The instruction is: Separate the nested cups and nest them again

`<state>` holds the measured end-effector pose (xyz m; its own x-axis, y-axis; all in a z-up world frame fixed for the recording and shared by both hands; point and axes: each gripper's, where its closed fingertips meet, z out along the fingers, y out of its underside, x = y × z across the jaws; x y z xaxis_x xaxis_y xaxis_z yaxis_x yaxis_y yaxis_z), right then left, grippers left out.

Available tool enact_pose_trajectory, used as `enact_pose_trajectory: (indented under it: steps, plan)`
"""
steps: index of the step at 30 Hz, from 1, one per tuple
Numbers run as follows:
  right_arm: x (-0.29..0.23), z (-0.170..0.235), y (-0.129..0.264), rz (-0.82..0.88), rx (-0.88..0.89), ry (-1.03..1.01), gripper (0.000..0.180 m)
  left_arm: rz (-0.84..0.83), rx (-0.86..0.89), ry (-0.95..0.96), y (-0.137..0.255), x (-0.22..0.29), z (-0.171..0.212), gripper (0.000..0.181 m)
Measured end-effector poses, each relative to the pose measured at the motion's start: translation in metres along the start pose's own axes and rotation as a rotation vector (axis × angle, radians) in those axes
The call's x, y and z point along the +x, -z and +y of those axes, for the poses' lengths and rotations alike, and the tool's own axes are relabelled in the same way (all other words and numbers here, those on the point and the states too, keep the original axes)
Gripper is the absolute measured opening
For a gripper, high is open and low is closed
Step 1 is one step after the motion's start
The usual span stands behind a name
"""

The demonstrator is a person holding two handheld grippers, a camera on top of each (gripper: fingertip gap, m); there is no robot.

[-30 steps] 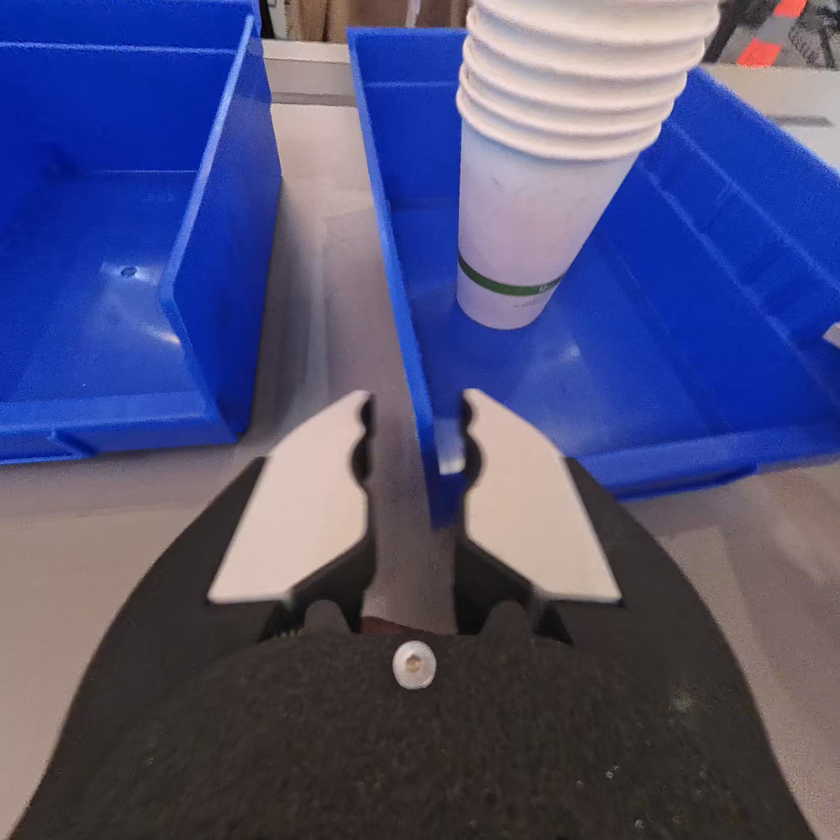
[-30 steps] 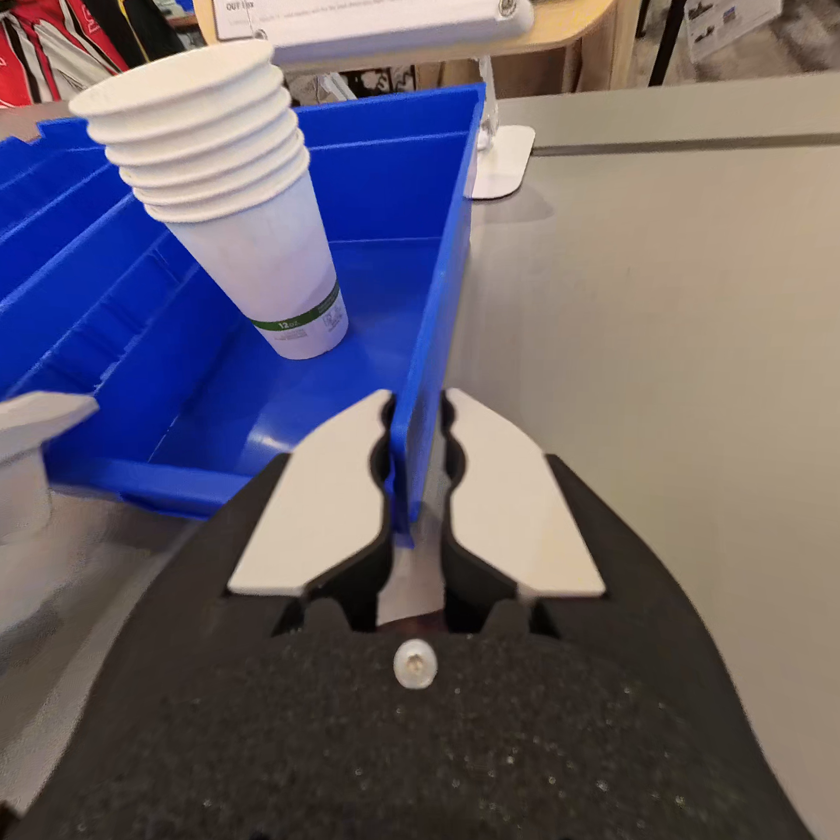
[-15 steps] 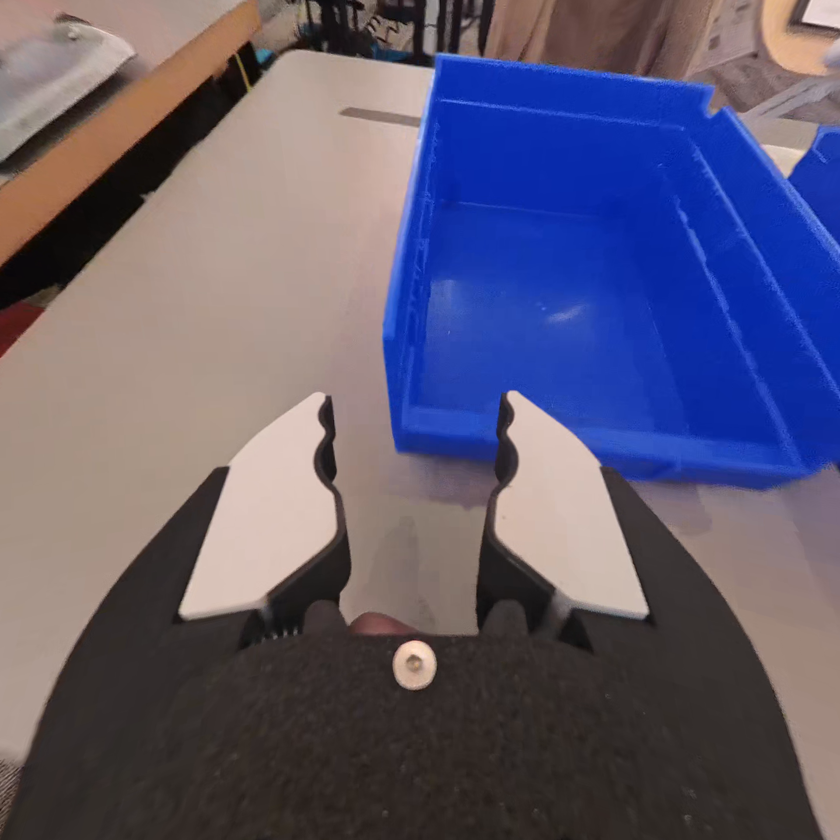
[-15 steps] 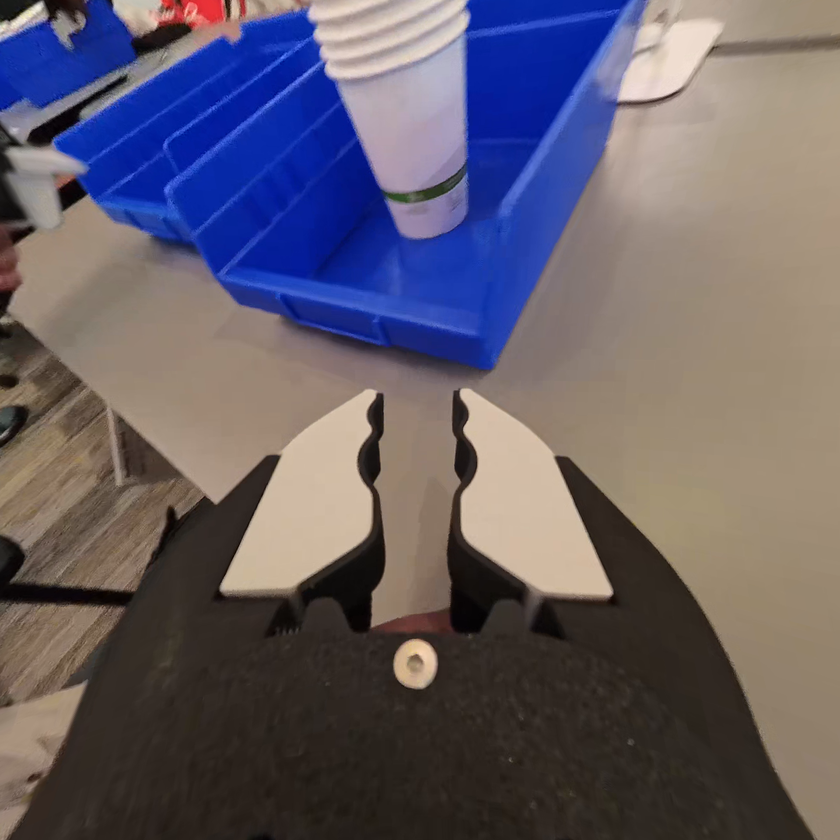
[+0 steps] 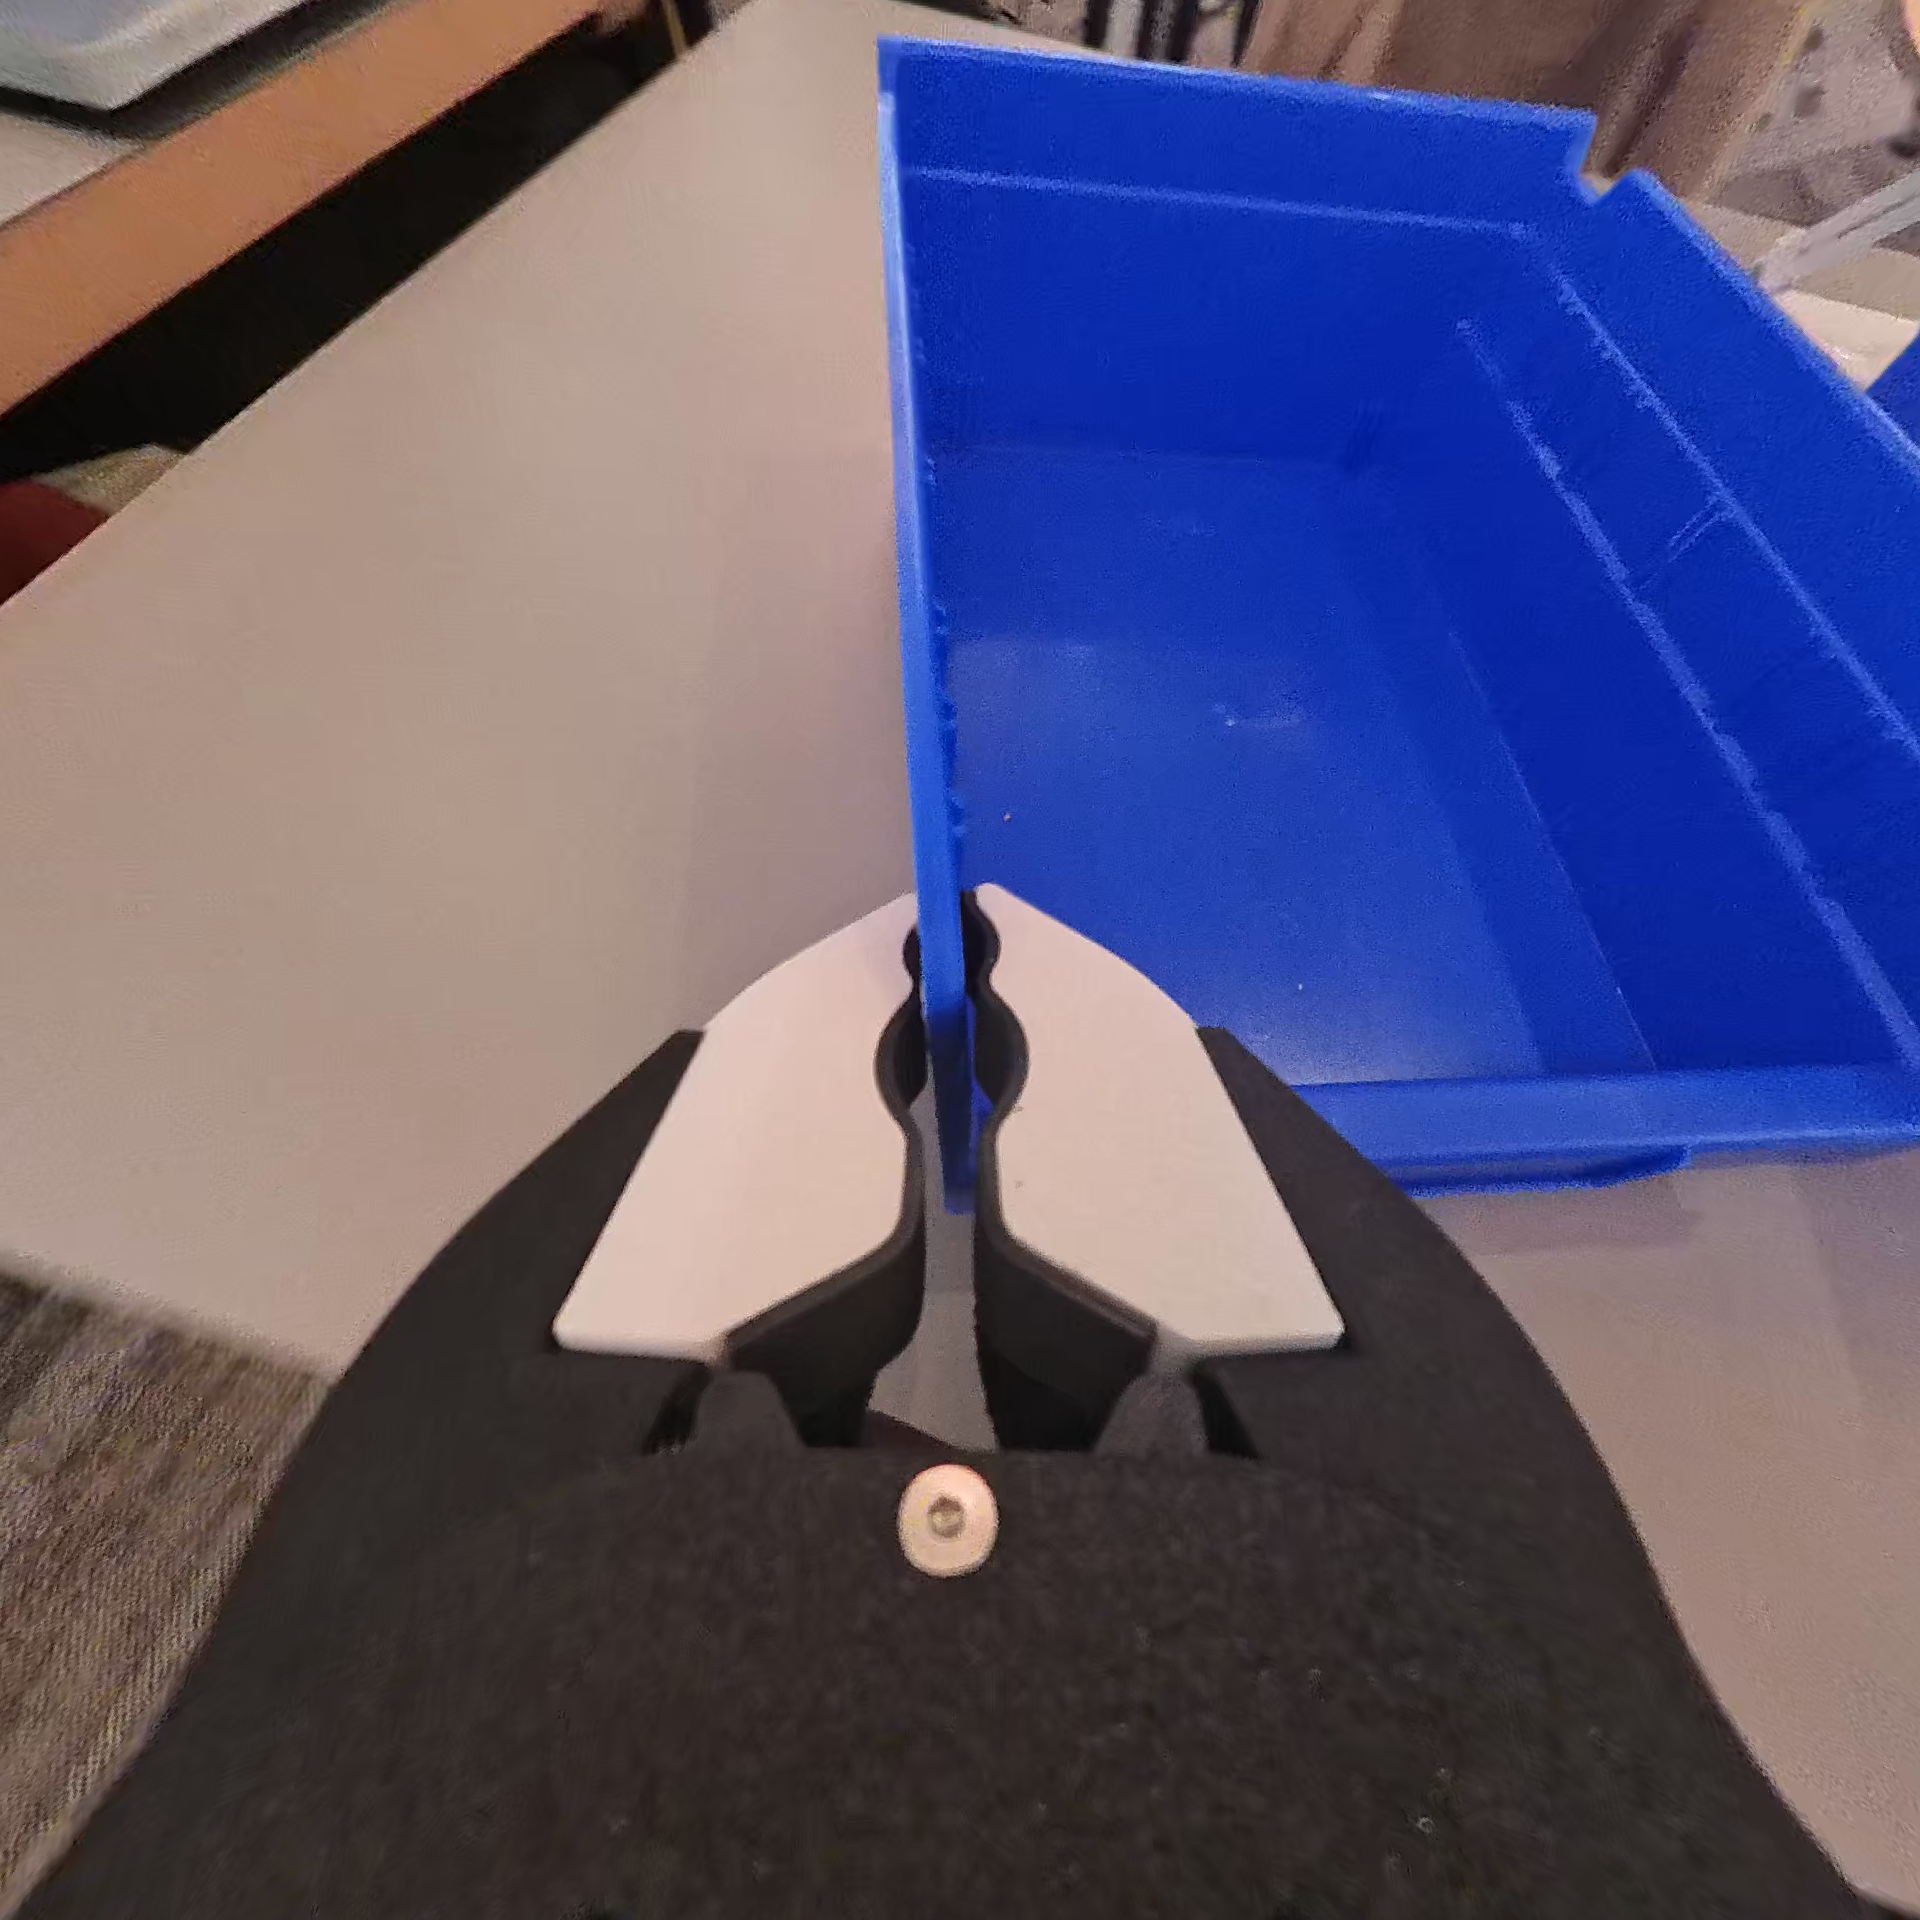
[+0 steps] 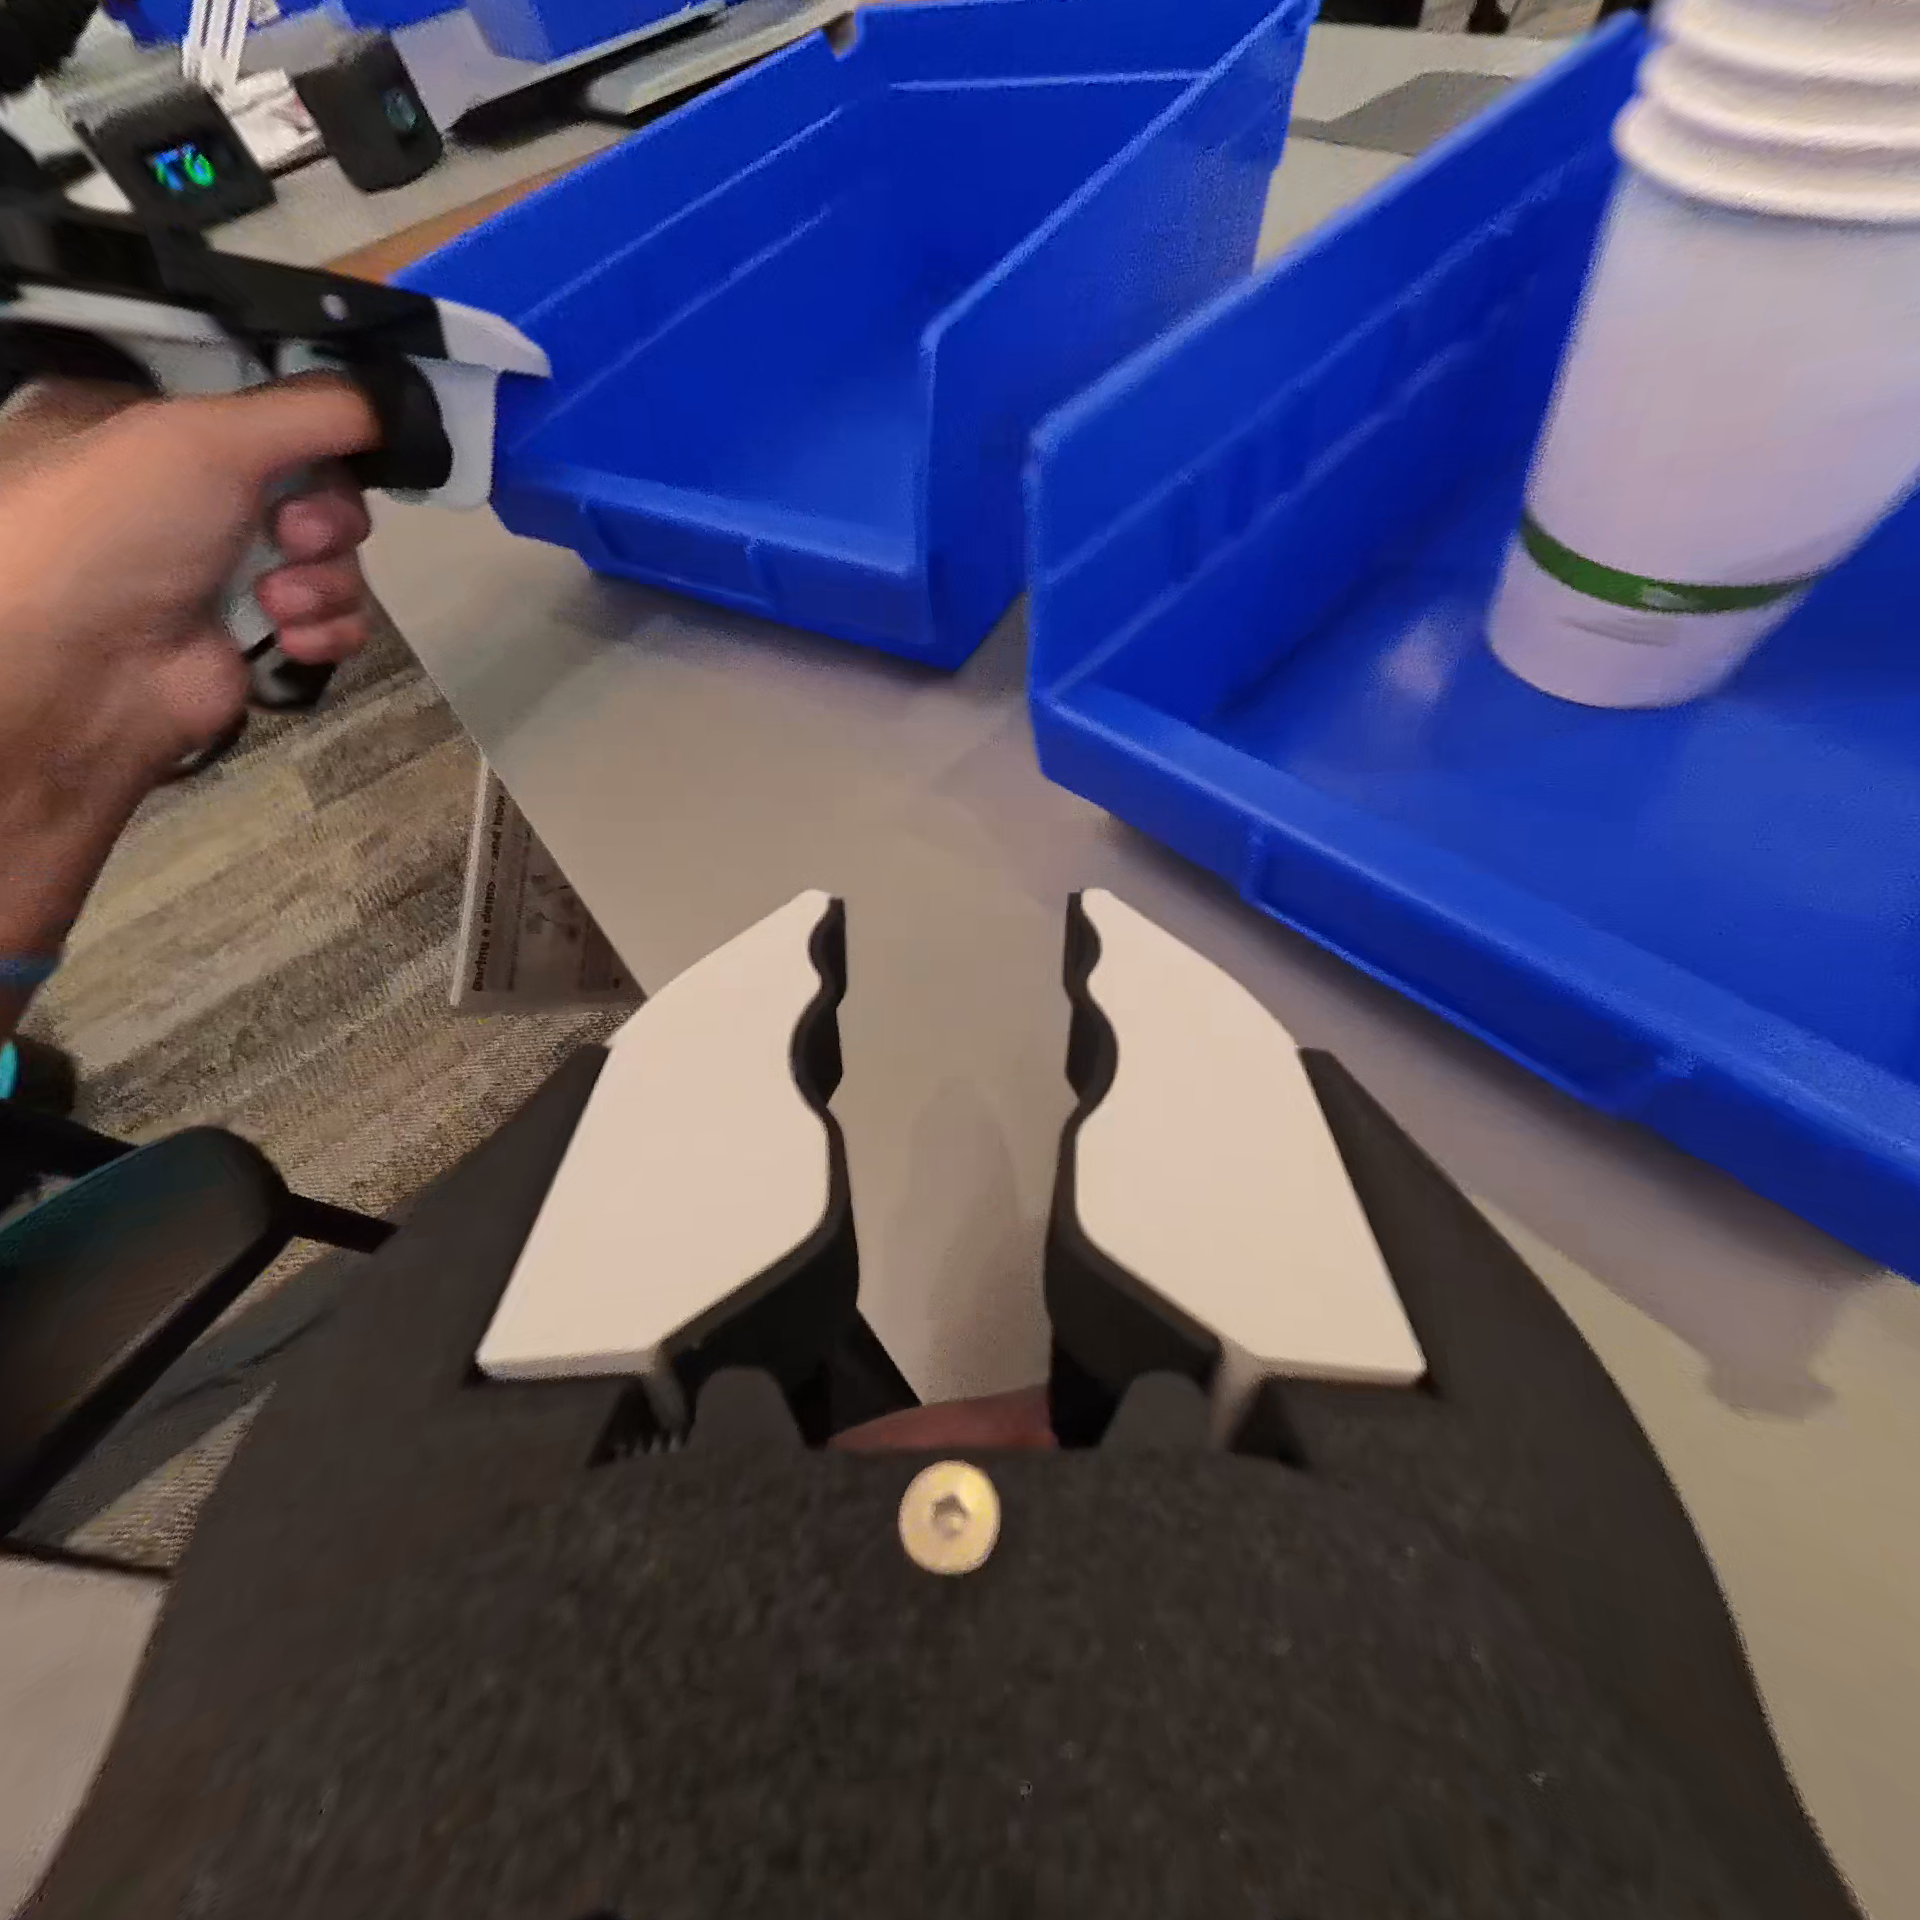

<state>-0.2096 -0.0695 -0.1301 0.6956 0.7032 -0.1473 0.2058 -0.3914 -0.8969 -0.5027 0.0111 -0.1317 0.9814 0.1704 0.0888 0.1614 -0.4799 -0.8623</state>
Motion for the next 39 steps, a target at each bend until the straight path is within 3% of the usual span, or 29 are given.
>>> enact_pose_trajectory:
  steps: [7, 8, 10, 16, 21, 24, 28, 33, 39]
  plan:
    - [-0.041, -0.022, -0.057, 0.005, 0.027, 0.035, 0.056, -0.086, 0.048, 0.067, 0.085, 0.007, 0.049, 0.003]
    - [-0.040, -0.023, -0.061, 0.024, 0.029, 0.020, 0.053, -0.091, 0.053, 0.076, 0.094, 0.009, 0.055, 0.003]
    - [-0.047, -0.019, -0.068, -0.022, 0.014, 0.005, 0.027, -0.092, 0.064, 0.083, 0.109, 0.016, 0.064, 0.003]
    - [-0.024, -0.043, -0.046, 0.122, 0.112, 0.011, 0.004, -0.168, 0.219, 0.007, 0.151, 0.049, 0.064, 0.005]
    - [-0.009, -0.117, 0.017, 0.224, 0.383, 0.074, 0.003, -0.192, 0.512, -0.059, 0.193, 0.089, 0.003, 0.004]
    - [0.021, -0.158, 0.073, 0.335, 0.505, 0.100, 0.003, -0.080, 0.627, -0.090, 0.201, 0.134, -0.046, 0.005]
    - [0.091, -0.188, 0.158, 0.539, 0.582, 0.094, 0.003, 0.138, 0.697, -0.147, 0.193, 0.230, -0.101, 0.005]
    - [0.196, -0.168, 0.260, 0.809, 0.527, 0.030, 0.003, 0.398, 0.645, -0.197, 0.165, 0.380, -0.117, 0.005]
    - [0.306, -0.081, 0.330, 0.935, 0.343, -0.104, 0.003, 0.583, 0.433, -0.231, 0.122, 0.529, -0.050, 0.005]
